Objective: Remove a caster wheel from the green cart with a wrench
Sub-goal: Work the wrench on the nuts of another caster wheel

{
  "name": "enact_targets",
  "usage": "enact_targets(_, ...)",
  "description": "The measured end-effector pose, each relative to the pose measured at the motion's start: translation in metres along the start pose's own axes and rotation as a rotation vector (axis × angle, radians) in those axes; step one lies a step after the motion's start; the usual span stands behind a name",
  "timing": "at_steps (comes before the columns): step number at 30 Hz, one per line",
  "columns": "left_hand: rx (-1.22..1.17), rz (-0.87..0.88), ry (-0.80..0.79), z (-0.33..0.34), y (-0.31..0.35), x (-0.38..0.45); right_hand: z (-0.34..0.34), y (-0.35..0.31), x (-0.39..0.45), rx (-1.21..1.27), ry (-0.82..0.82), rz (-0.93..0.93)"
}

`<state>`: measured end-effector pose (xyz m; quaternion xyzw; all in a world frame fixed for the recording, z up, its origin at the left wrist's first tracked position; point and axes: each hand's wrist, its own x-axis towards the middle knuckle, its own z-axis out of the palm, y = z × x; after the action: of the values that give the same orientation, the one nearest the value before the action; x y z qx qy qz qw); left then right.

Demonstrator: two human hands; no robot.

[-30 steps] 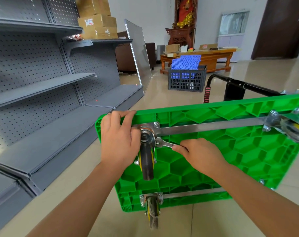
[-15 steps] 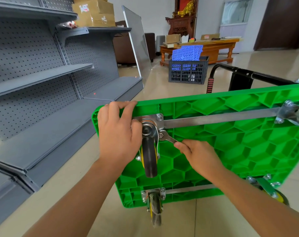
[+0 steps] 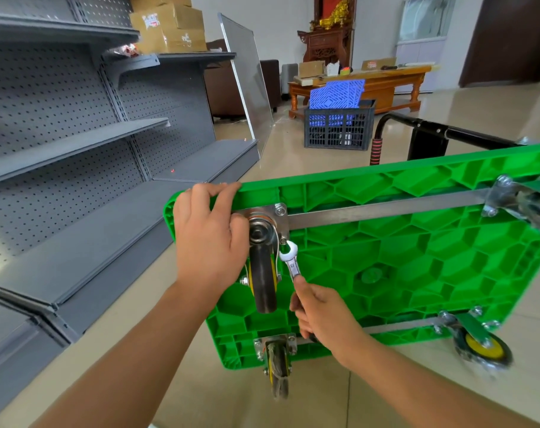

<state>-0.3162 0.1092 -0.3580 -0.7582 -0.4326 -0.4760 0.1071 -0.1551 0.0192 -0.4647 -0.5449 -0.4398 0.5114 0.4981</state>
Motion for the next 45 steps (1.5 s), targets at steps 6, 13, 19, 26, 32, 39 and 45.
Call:
enact_targets(6,-0.009,-0.02,-0.007,0.0,0.003,0.002,-0.048,-0.033,-0.002,-0.621,0.084,-0.244)
enact_targets(13,-0.013,-0.021,-0.014,-0.002,0.004,0.003,-0.075,-0.079,0.01,-1.284,0.112,-0.325)
enact_targets(19,-0.014,-0.023,-0.02,-0.002,0.003,0.002,-0.077,-0.1,0.017,-1.522,0.189,-0.381)
enact_targets(26,-0.016,-0.013,0.007,0.001,0.001,0.001,-0.078,-0.077,0.025,-1.471,0.267,-0.439)
enact_targets(32,-0.017,0.007,0.028,0.003,-0.002,0.001,-0.07,-0.048,0.035,-1.348,0.279,-0.497)
enact_targets(39,-0.022,-0.001,0.032,0.004,-0.001,0.0,-0.023,-0.01,0.033,-0.619,0.178,-0.199)
enact_targets(45,-0.018,-0.008,0.035,0.004,0.0,0.0,0.01,-0.008,0.016,-0.067,0.04,0.011)
